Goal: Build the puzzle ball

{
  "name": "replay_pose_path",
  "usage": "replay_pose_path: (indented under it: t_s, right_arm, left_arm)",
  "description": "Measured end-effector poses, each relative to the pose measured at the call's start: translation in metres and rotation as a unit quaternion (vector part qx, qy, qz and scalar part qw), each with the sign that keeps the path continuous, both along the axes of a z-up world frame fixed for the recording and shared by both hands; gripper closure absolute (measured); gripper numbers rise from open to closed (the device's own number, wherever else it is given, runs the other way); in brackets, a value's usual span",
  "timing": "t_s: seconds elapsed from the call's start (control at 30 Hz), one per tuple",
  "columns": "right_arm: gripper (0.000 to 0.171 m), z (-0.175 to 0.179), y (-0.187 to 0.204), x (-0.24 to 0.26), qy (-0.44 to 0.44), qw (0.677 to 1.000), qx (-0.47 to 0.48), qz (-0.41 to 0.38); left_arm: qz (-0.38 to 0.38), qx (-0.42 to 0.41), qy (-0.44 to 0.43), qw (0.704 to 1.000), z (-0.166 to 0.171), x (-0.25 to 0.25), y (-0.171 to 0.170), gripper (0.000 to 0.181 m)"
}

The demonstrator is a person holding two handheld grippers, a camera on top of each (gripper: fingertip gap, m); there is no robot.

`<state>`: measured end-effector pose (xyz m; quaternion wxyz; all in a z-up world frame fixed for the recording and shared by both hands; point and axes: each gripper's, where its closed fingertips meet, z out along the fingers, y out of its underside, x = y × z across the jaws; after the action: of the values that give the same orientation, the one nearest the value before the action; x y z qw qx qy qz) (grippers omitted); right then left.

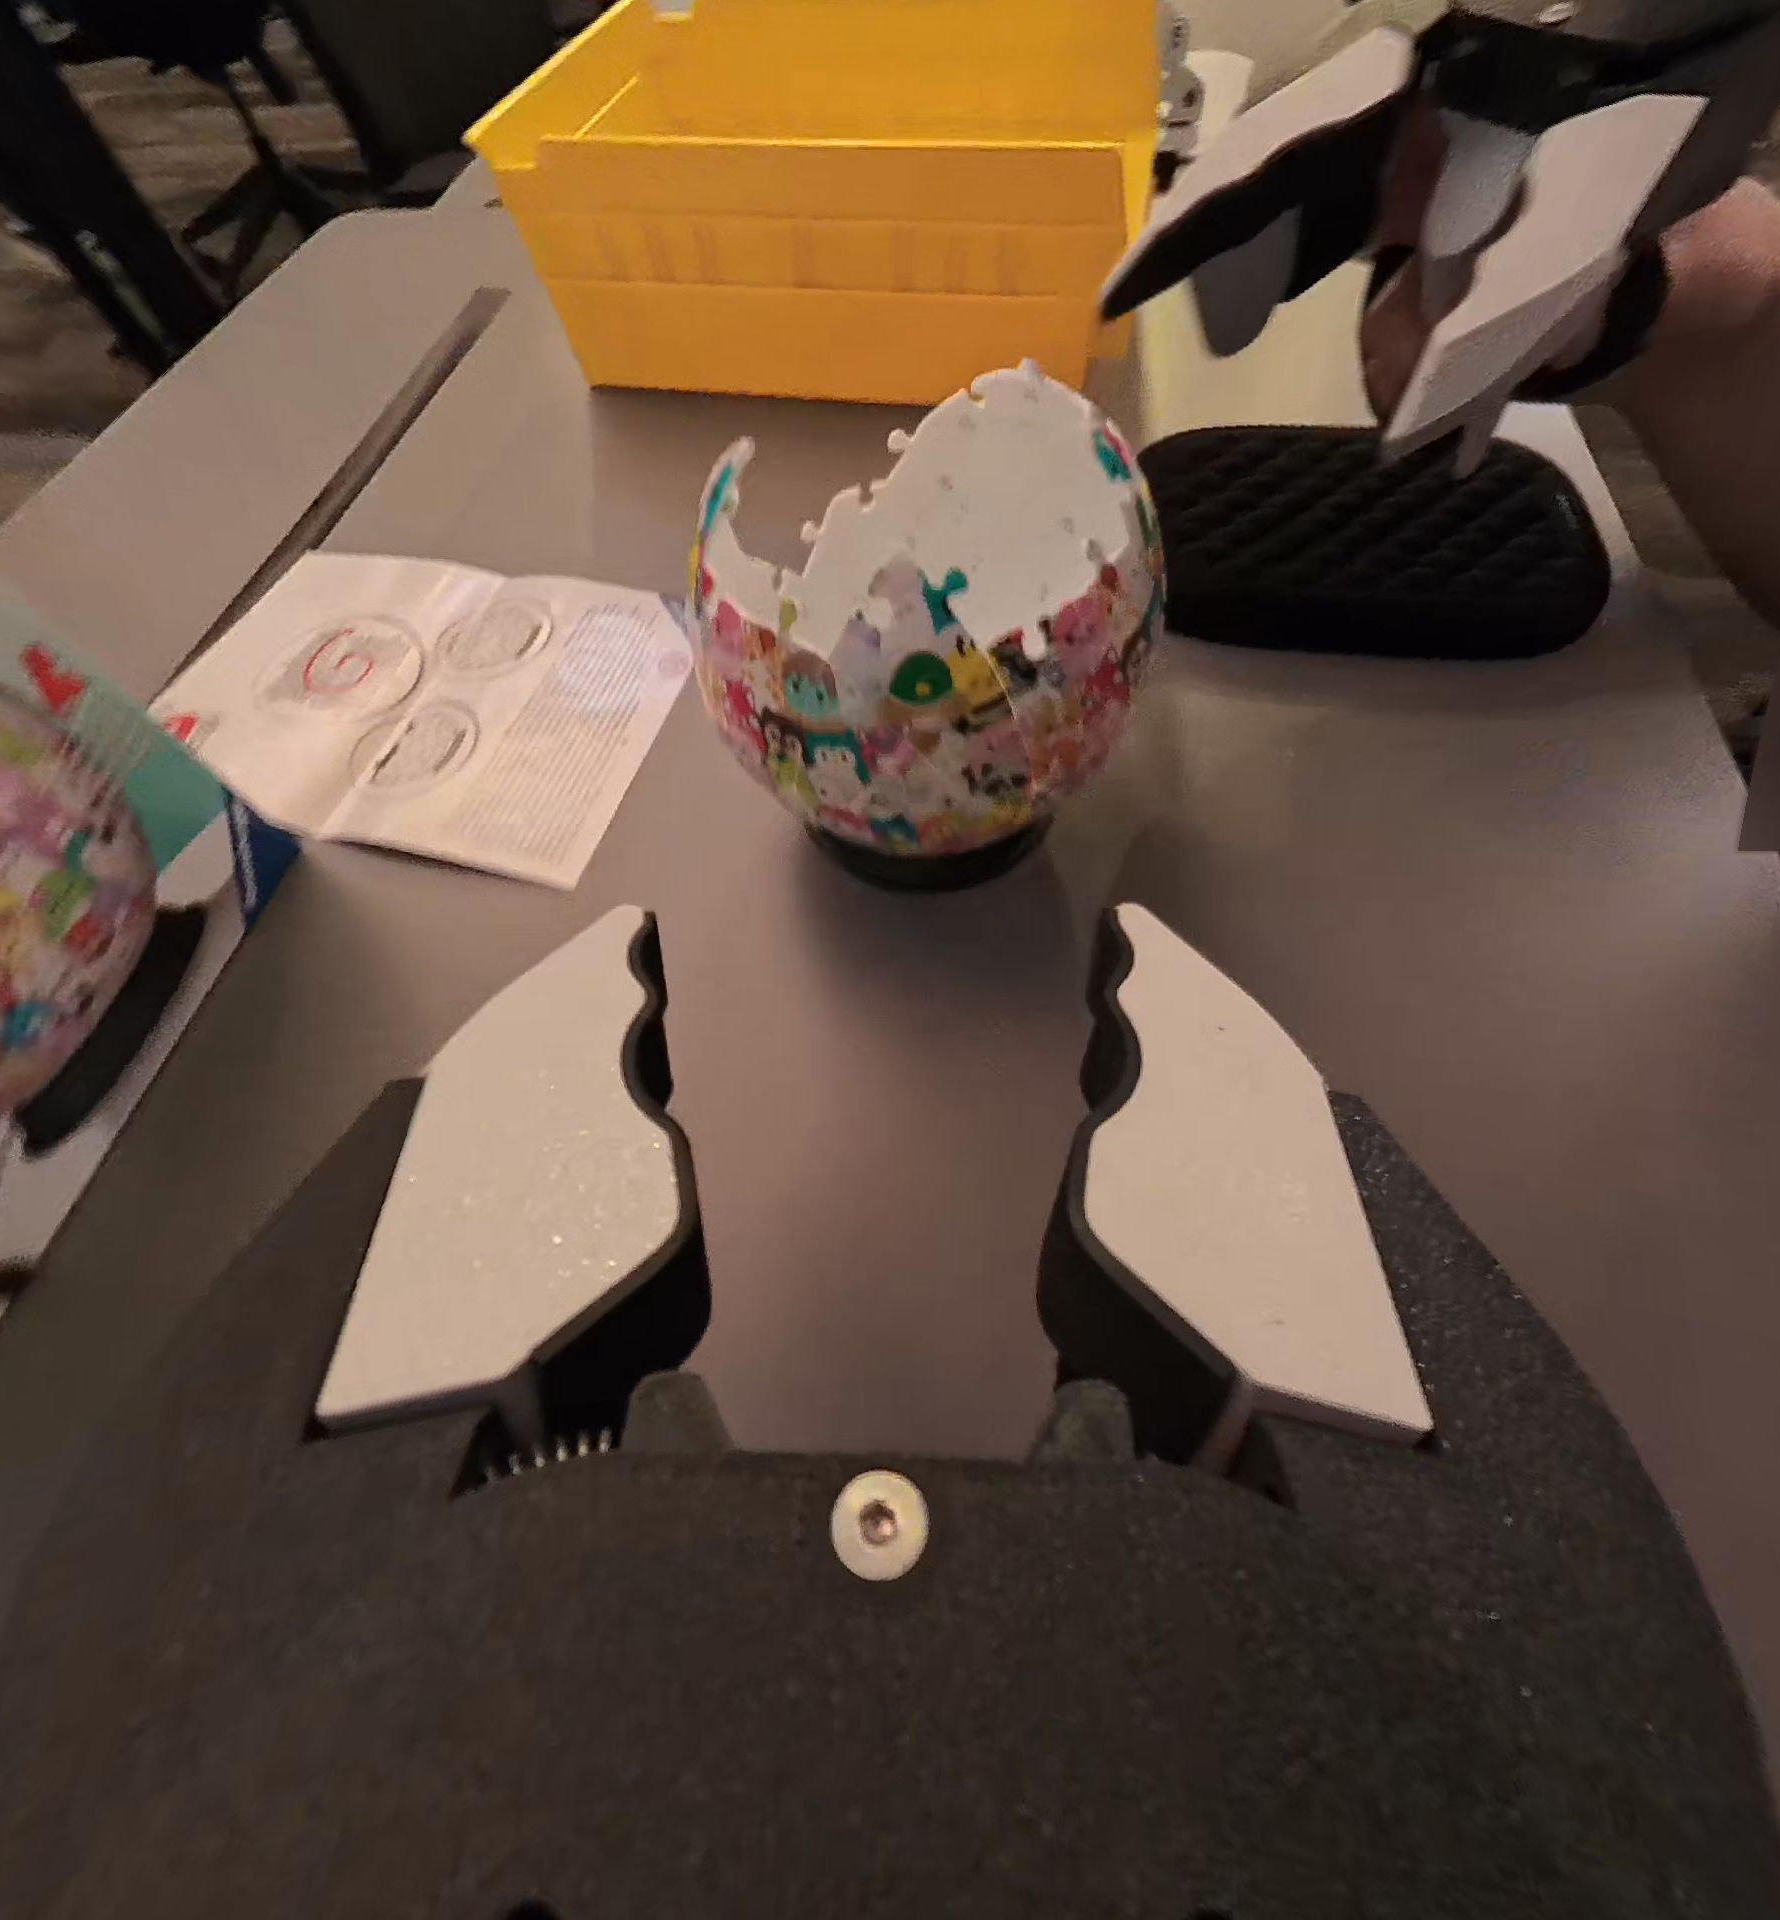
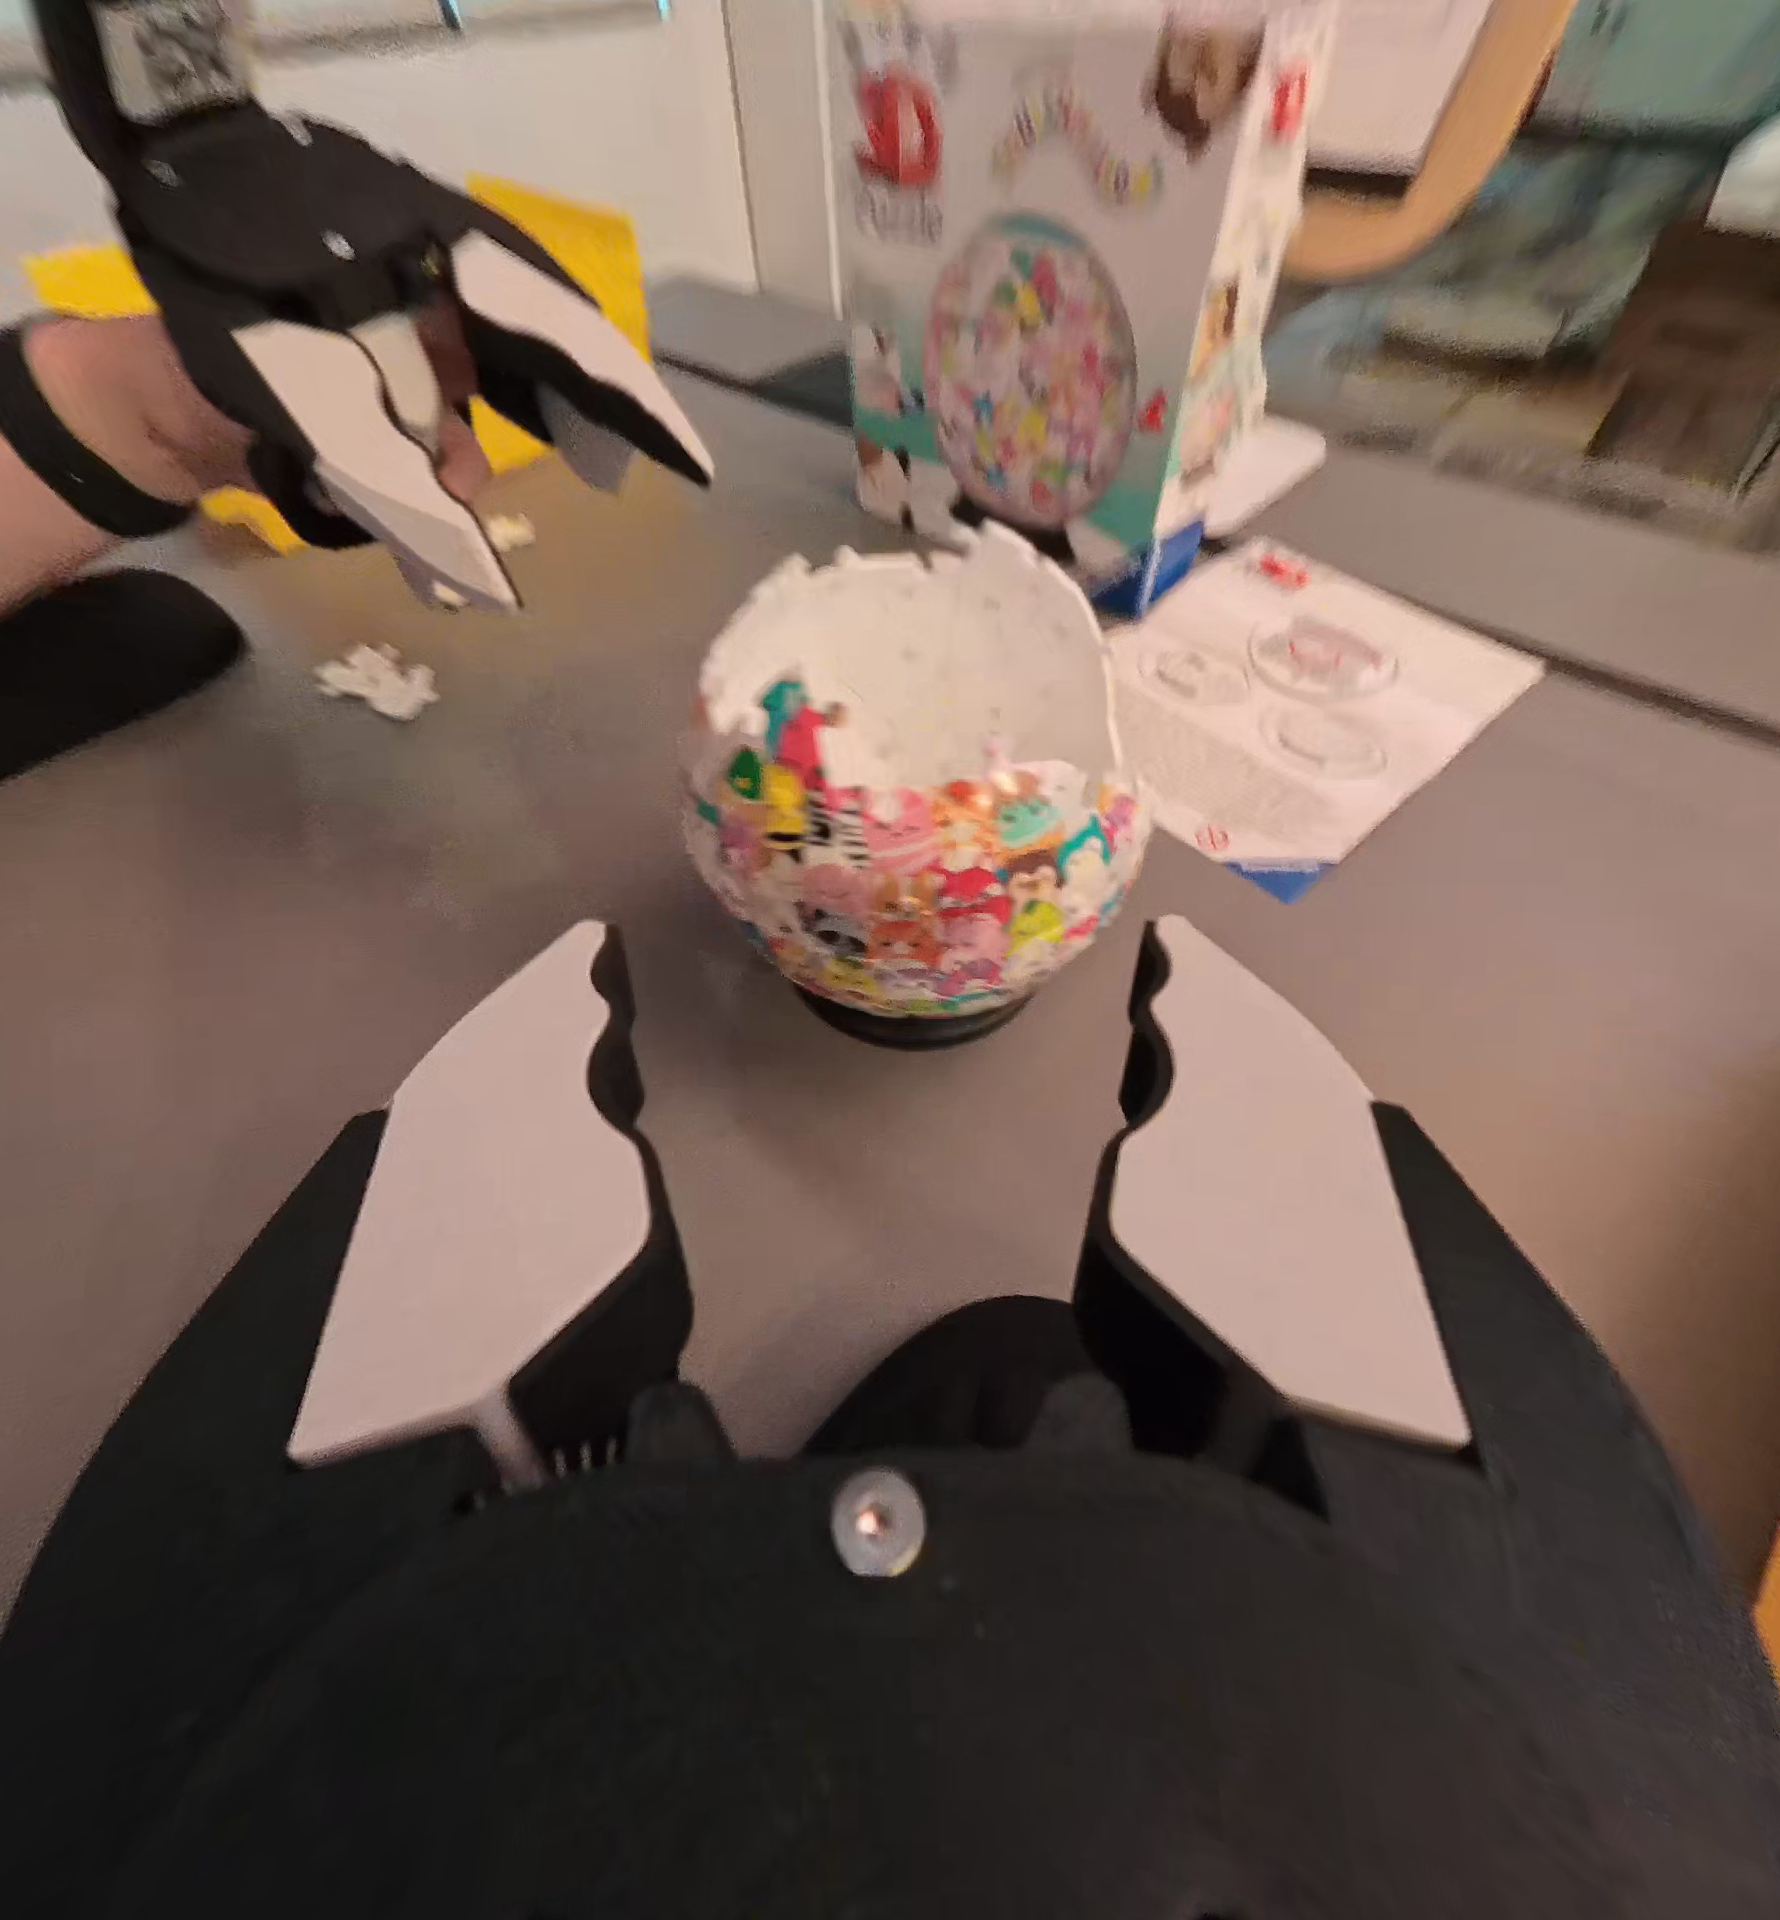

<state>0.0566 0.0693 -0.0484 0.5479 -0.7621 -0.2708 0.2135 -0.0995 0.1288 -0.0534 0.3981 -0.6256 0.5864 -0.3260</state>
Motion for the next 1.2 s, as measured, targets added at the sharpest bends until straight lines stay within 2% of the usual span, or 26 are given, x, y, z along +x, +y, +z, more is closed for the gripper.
replay_pose_path:
  t_s: [0.1, 0.23, 0.33, 0.47, 0.6, 0.7, 0.8, 0.87, 1.03, 1.2]
  right_arm:
    - [0.079, 0.010, -0.028, -0.013, 0.064, 0.996, 0.057, 0.030]
    - [0.089, 0.005, -0.055, -0.041, 0.108, 0.988, 0.064, 0.091]
    - [0.131, 0.023, -0.075, -0.062, 0.146, 0.969, 0.157, 0.126]
    - [0.169, 0.024, -0.088, -0.098, 0.120, 0.955, 0.213, 0.170]
    - [0.171, 0.027, -0.089, -0.125, 0.116, 0.949, 0.230, 0.182]
    - [0.170, 0.017, -0.084, -0.138, 0.096, 0.955, 0.209, 0.186]
    - [0.165, 0.012, -0.083, -0.140, 0.064, 0.957, 0.227, 0.169]
    - [0.163, 0.011, -0.083, -0.139, 0.049, 0.957, 0.240, 0.155]
    - [0.157, 0.004, -0.078, -0.140, 0.006, 0.959, 0.250, 0.135]
    - [0.150, -0.003, -0.075, -0.144, 0.001, 0.962, 0.233, 0.144]
  left_arm:
    - [0.070, 0.030, 0.034, 0.997, 0.003, -0.038, -0.011, 0.114]
    - [0.185, 0.069, 0.061, 0.978, 0.020, -0.106, -0.023, 0.122]
    - [0.272, 0.092, 0.127, 0.949, 0.013, -0.171, -0.034, 0.131]
    - [0.292, 0.064, 0.182, 0.937, -0.019, -0.218, -0.067, 0.148]
    - [0.286, 0.042, 0.188, 0.938, -0.045, -0.229, -0.072, 0.149]
    - [0.275, 0.036, 0.173, 0.945, -0.051, -0.220, -0.061, 0.145]
    - [0.265, 0.016, 0.184, 0.946, -0.057, -0.213, -0.049, 0.142]
    - [0.285, 0.021, 0.199, 0.937, -0.057, -0.218, -0.035, 0.142]
    - [0.404, 0.008, 0.213, 0.890, -0.046, -0.245, -0.003, 0.141]
    - [0.418, -0.021, 0.239, 0.876, -0.047, -0.248, 0.009, 0.140]
